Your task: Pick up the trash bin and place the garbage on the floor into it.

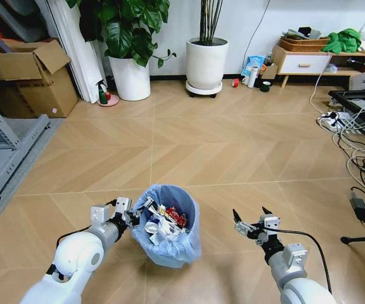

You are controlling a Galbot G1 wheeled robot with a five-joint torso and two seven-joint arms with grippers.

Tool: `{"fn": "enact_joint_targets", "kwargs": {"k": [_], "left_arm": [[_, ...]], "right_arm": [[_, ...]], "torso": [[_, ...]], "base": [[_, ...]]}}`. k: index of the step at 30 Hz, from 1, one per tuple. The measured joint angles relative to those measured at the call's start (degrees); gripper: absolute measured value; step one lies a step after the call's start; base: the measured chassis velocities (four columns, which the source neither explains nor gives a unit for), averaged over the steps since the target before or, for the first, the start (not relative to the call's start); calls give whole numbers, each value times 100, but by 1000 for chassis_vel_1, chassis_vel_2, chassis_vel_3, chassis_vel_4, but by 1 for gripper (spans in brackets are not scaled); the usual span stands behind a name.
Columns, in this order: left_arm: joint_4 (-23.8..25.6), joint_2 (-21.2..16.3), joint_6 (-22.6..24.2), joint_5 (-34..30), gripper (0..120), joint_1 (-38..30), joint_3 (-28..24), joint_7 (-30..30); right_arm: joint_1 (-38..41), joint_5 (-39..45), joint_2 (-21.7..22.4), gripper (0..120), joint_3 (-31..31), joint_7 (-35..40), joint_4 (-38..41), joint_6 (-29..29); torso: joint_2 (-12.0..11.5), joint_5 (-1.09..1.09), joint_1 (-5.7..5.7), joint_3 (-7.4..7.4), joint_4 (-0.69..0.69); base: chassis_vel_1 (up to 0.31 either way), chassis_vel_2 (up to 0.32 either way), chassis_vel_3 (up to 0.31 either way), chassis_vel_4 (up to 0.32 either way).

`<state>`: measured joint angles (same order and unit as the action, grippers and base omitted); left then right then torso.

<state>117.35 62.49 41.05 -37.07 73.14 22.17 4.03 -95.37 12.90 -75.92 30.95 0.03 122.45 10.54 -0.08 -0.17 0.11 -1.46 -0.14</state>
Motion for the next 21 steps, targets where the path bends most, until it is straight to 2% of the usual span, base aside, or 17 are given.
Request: {"fn": "enact_joint_targets", "kwargs": {"k": [15, 21], "left_arm": [[5, -95, -48, -197, 0, -94, 200, 48], [-26, -85, -52, -207, 0, -127, 129, 47]], "right_arm": [[-66, -121, -49, 100, -55, -6, -11, 24], [-79, -142, -15, 100, 47, -10, -68, -9]], "torso": [[0, 0, 0, 0, 1], [0, 0, 0, 0, 1]], "base": [[-3, -4, 4, 2], [0, 0, 0, 0]]}}
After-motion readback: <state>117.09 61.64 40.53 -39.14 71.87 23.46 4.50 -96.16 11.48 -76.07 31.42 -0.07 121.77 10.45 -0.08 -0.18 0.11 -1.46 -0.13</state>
